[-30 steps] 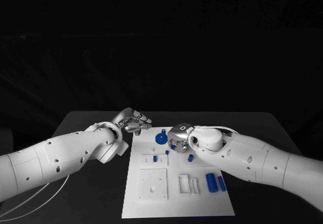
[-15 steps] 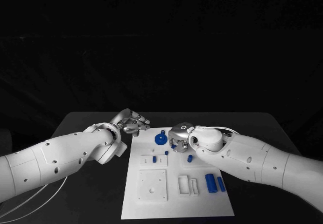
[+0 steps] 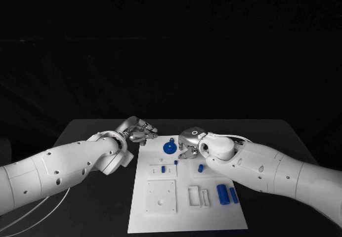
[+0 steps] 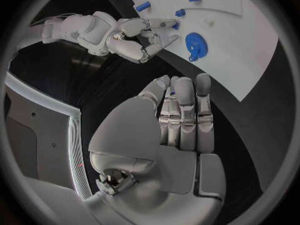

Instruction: Assemble the parts on the task board

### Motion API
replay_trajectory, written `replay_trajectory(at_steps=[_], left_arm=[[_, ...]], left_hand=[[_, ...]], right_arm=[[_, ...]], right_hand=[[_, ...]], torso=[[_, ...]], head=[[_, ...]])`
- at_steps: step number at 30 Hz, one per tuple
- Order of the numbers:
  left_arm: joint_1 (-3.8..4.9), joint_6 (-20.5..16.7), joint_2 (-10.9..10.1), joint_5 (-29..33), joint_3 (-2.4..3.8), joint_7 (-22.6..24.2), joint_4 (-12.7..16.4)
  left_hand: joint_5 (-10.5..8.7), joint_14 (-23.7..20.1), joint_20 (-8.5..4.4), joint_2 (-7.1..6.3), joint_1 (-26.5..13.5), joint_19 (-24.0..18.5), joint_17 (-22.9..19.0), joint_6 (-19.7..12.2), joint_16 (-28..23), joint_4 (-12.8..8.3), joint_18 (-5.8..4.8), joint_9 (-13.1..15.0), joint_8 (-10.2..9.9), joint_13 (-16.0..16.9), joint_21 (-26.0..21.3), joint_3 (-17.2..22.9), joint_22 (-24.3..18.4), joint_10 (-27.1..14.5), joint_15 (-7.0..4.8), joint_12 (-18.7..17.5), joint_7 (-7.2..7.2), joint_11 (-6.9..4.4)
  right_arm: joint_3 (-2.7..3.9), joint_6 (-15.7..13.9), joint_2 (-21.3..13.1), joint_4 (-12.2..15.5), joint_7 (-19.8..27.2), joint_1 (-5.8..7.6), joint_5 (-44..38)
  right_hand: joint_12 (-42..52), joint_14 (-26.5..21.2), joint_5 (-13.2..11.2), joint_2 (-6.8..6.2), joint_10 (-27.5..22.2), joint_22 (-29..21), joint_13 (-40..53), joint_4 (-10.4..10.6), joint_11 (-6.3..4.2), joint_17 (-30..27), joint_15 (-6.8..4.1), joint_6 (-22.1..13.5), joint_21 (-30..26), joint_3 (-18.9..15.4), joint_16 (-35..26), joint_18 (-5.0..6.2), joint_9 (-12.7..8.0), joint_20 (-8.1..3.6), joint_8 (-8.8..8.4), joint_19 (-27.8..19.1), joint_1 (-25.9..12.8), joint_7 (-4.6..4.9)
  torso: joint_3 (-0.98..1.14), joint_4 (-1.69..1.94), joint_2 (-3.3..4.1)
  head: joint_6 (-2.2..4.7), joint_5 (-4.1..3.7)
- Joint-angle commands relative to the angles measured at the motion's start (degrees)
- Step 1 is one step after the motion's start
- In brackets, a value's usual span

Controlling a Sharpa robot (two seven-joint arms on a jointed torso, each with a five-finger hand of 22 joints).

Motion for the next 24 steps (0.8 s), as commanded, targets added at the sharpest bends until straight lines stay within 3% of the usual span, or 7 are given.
replay_trajectory(at_steps=[1, 6, 12, 14, 17, 20, 24], left_arm=[[0.10, 0.79, 0.00, 0.34, 0.02, -0.25, 0.09], [0.10, 0.84, -0.10, 0.34, 0.01, -0.32, 0.14], [0.10, 0.92, -0.24, 0.33, 0.00, -0.28, 0.22], [0.10, 0.93, -0.28, 0.33, -0.01, -0.25, 0.25], [0.10, 0.92, -0.38, 0.33, -0.02, -0.24, 0.31], [0.10, 0.92, -0.48, 0.33, -0.04, -0.25, 0.33], [0.10, 0.94, -0.59, 0.33, -0.06, -0.25, 0.39]], left_hand=[[-0.11, 0.28, 0.05, -0.20, 0.44, 0.45, 0.05, -0.34, -0.20, 0.43, 1.12, -0.06, -0.21, -0.01, -0.35, 0.00, 1.10, -0.36, 0.03, 0.30, -0.16, -0.08], [-0.04, 0.29, 0.07, -0.22, 0.54, 0.47, 0.08, -0.43, -0.20, 0.49, 1.15, -0.05, -0.20, -0.02, -0.37, 0.02, 1.11, -0.47, 0.04, 0.35, -0.14, -0.06], [-0.01, 0.27, 0.07, -0.25, 0.61, 0.48, 0.09, -0.47, -0.23, 0.49, 1.17, -0.05, -0.20, -0.02, -0.37, 0.04, 1.11, -0.55, 0.05, 0.36, -0.12, -0.04], [0.06, 0.28, 0.08, -0.18, 0.66, 0.49, 0.09, -0.46, -0.24, 0.52, 1.18, -0.05, -0.19, -0.01, -0.38, 0.09, 1.11, -0.57, 0.06, 0.40, -0.12, -0.04], [0.20, 0.28, 0.08, -0.12, 0.75, 0.50, 0.10, -0.44, -0.25, 0.49, 1.20, -0.05, -0.19, -0.01, -0.37, 0.16, 1.12, -0.60, 0.05, 0.41, -0.12, -0.04], [0.28, 0.28, 0.07, -0.08, 0.81, 0.50, 0.10, -0.44, -0.25, 0.47, 1.21, -0.05, -0.20, -0.01, -0.37, 0.22, 1.13, -0.62, 0.05, 0.43, -0.11, -0.04], [0.35, 0.28, 0.07, -0.05, 0.87, 0.50, 0.11, -0.43, -0.27, 0.43, 1.23, -0.05, -0.20, 0.00, -0.35, 0.29, 1.15, -0.68, 0.06, 0.46, -0.10, -0.02]], right_arm=[[-0.02, -1.97, 0.05, 0.08, -2.87, 0.00, 0.01], [-0.02, -2.88, -0.43, 0.42, -3.01, -0.01, 0.60], [-0.02, -4.80, -1.89, 1.89, -0.89, -0.01, 2.57], [-0.02, -4.99, -2.46, 2.50, 0.57, -0.01, 3.33], [-0.01, -5.05, -3.28, 3.36, 2.68, -0.01, 4.16], [0.00, -4.49, -3.89, 3.90, 4.23, -0.01, 4.51], [0.00, -2.79, -4.41, 4.27, 5.57, 0.00, 4.63]], right_hand=[[-0.21, 0.42, -0.14, -0.48, 0.59, 4.47, 0.04, 0.86, -0.05, 0.08, 0.05, 0.54, 0.45, 0.06, 0.19, -0.26, 0.06, 0.05, -0.15, 0.50, -0.33, -0.15], [-0.26, 0.56, -0.14, -0.81, 0.74, 4.53, 0.10, 2.22, -0.12, 0.24, -0.01, 0.54, 0.65, 0.65, 0.13, -0.38, 0.02, -0.04, -0.23, 0.64, 0.03, -0.15], [-0.15, 0.63, -0.14, -1.26, 0.88, 4.56, 0.24, 1.33, 0.14, 0.30, 0.14, -1.01, 0.70, 1.46, 0.08, -0.34, 0.01, 0.04, -0.23, 0.67, 1.55, 0.32], [-0.25, 0.54, -0.11, -1.33, 0.77, 4.48, 0.19, -0.54, 0.19, 0.16, 0.22, -2.21, 0.32, 2.63, -0.14, -0.28, -0.07, 0.11, -0.32, 0.56, 4.01, 0.58], [-0.37, 0.37, -0.08, -1.20, 0.55, 4.43, 0.17, -4.32, -0.71, -0.03, -0.23, -5.15, -0.07, 5.79, -0.42, -0.21, -0.06, 0.08, -0.27, 0.35, 7.93, 0.14], [-0.43, 0.28, 0.19, -1.41, 0.31, 4.40, 0.16, -8.66, -1.48, -0.28, -0.69, -5.98, -0.41, 9.55, -0.68, -0.31, -0.05, -0.19, -0.25, 0.15, 6.78, -0.58], [-0.62, -0.13, 5.41, -1.49, -0.33, 4.35, 0.12, -15.78, -1.92, -0.70, -1.04, -7.05, -0.83, 15.30, -1.03, -0.47, -0.04, -0.58, -0.23, -0.34, 4.86, -1.43]], torso=[[-0.06, -0.05, -0.03], [-0.05, -0.05, -0.01], [-0.01, -0.08, -0.01], [0.01, -0.13, 0.01], [0.02, -0.14, 0.02], [0.03, -0.15, -0.03], [0.04, -0.09, 0.04]], head=[[-0.02, 0.08], [-0.03, 0.11], [-0.05, 0.38], [-0.04, 0.45], [0.03, 0.51], [0.00, 0.48], [-0.06, 0.43]])
